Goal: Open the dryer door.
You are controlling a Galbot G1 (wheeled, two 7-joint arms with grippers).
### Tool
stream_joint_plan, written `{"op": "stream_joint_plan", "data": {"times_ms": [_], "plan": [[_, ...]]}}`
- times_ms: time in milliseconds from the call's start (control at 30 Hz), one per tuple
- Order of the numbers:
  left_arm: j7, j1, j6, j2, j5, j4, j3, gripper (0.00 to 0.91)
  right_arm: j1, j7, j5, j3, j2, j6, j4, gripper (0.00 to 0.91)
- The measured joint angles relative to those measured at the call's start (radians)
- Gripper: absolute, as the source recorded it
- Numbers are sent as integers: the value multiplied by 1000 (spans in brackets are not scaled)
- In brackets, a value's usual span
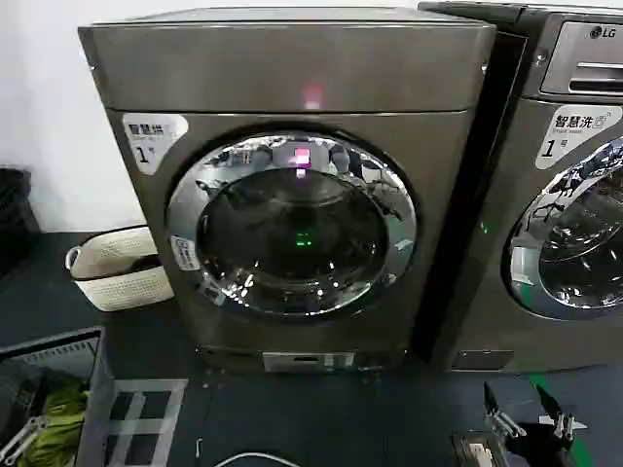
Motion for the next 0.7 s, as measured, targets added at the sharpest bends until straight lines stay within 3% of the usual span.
{"op": "stream_joint_plan", "data": {"times_ms": [200,500,700], "plan": [[7,-1,0,0,2,-6,15,907,54,-116,-32,-37,-61,54,-14,907],[24,4,0,-14,-16,-31,31,907,242,-109,15,-198,-290,52,-79,907],[41,12,0,-38,-22,-68,56,907,463,-103,43,-385,-407,54,-165,907]]}}
